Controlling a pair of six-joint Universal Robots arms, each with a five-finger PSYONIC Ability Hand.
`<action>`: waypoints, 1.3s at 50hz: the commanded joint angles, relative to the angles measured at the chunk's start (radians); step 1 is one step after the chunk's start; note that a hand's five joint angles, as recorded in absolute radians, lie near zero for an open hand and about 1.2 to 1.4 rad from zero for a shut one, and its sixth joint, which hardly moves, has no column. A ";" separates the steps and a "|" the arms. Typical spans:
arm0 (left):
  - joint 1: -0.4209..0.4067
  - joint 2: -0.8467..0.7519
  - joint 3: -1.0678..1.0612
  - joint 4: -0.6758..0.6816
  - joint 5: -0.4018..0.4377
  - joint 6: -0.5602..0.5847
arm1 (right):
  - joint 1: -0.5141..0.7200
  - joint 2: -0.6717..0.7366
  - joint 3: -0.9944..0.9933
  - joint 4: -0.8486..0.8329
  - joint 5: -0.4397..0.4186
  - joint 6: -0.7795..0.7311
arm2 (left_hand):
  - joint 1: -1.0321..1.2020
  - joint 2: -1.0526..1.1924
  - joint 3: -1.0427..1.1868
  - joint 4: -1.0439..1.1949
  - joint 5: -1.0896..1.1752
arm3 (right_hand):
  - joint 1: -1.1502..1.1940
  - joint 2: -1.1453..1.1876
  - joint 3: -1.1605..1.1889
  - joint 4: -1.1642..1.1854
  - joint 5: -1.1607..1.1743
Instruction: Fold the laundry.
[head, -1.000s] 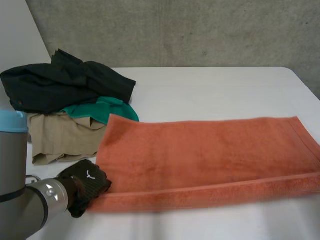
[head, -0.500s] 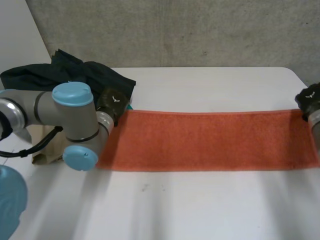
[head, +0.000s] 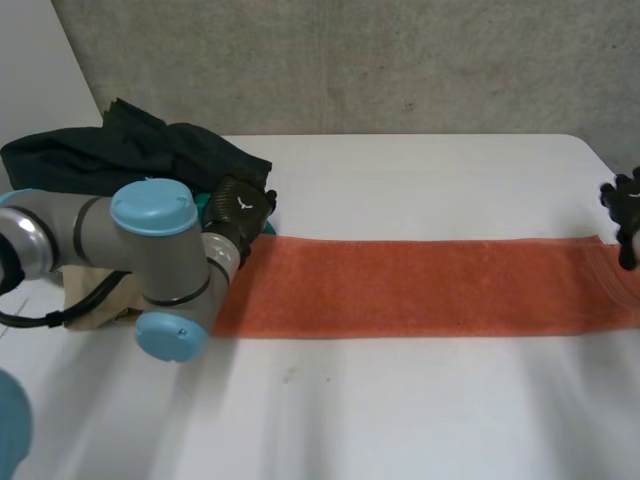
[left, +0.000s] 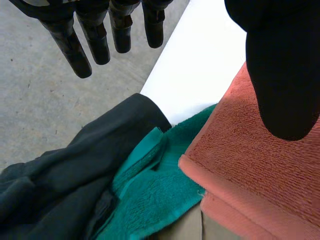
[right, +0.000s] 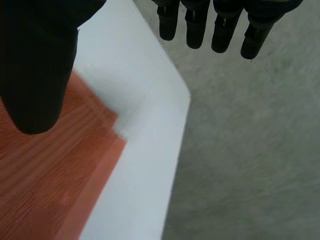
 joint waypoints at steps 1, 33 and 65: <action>0.000 0.126 -0.147 0.001 0.006 -0.048 | -0.211 -0.099 0.137 0.243 -0.253 0.073 | -0.018 -0.029 -0.034 -0.028 -0.049 | 0.197 0.214 0.210 0.210 0.200; -0.023 0.261 -0.229 0.005 0.006 -0.104 | -0.395 -0.074 0.121 -0.040 -0.100 -0.174 | -0.018 -0.029 -0.034 -0.028 -0.049 | 1.168 1.185 1.181 1.181 1.171; -0.020 0.392 -0.388 0.007 0.008 -0.184 | 0.786 -0.023 0.209 -0.200 -0.198 -0.079 | -0.018 -0.029 -0.034 -0.028 -0.049 | 0.320 0.337 0.334 0.334 0.323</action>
